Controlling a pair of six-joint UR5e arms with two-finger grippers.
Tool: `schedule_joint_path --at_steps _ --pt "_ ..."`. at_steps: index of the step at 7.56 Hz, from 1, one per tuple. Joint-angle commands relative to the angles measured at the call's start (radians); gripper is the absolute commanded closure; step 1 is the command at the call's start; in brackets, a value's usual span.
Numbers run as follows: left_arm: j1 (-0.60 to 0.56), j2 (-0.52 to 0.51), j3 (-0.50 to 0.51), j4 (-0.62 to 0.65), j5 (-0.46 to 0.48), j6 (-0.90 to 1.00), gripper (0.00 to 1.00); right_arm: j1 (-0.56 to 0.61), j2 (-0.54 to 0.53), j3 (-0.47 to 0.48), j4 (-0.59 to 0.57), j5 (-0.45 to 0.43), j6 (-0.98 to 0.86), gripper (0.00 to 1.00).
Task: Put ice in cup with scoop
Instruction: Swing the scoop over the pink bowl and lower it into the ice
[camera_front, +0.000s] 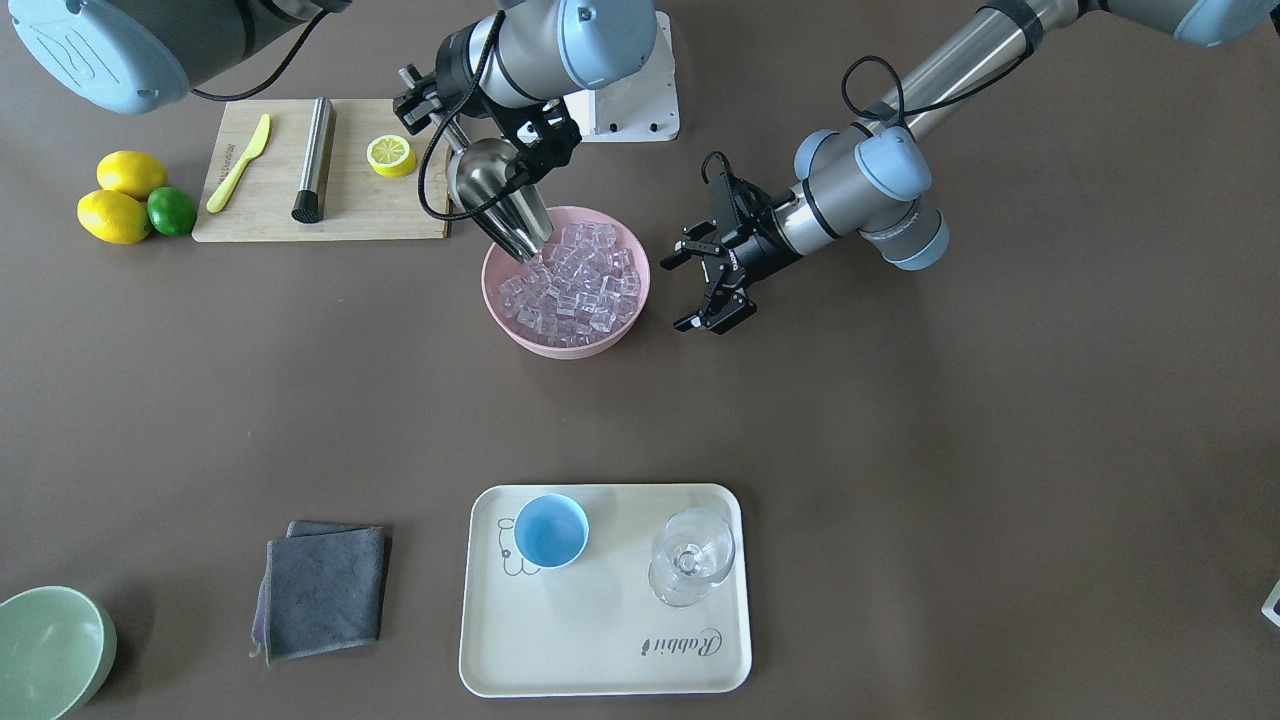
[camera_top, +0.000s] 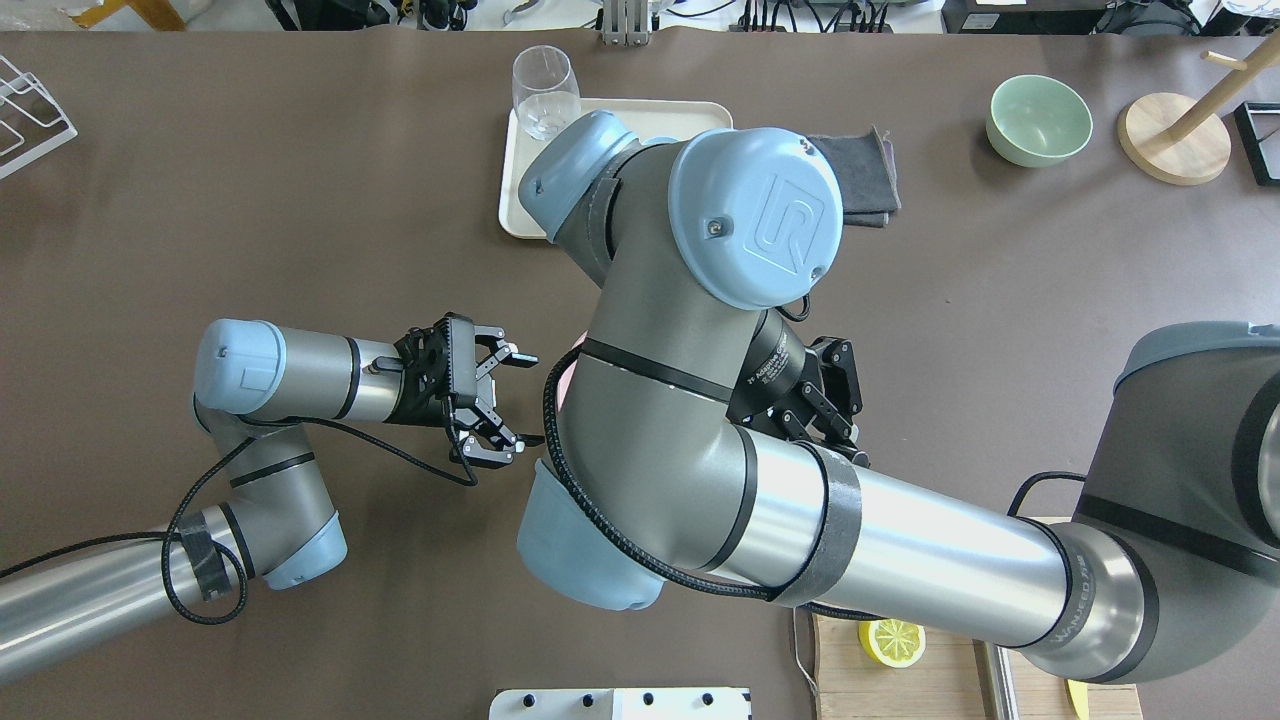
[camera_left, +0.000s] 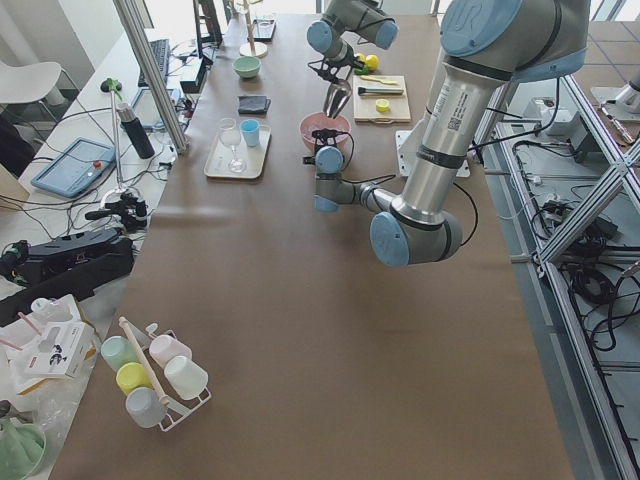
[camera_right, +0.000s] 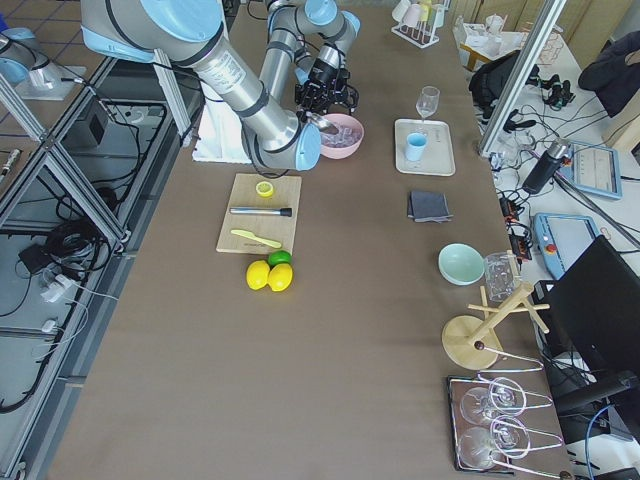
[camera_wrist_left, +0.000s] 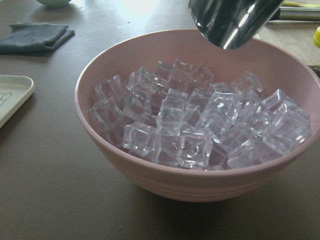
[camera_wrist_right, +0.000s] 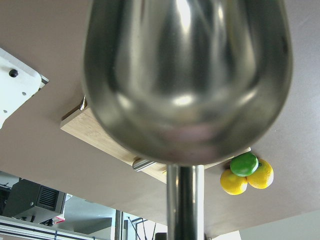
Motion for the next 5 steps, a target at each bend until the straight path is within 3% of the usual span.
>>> schedule_joint_path --at_steps 1,5 --pt "0.000 -0.006 0.001 0.002 0.017 -0.002 0.02 -0.032 0.005 -0.037 0.003 0.007 -0.009 1.00" --pt "-0.001 -0.026 0.024 0.002 0.054 -0.002 0.02 -0.043 0.040 -0.127 0.029 -0.003 -0.011 1.00"
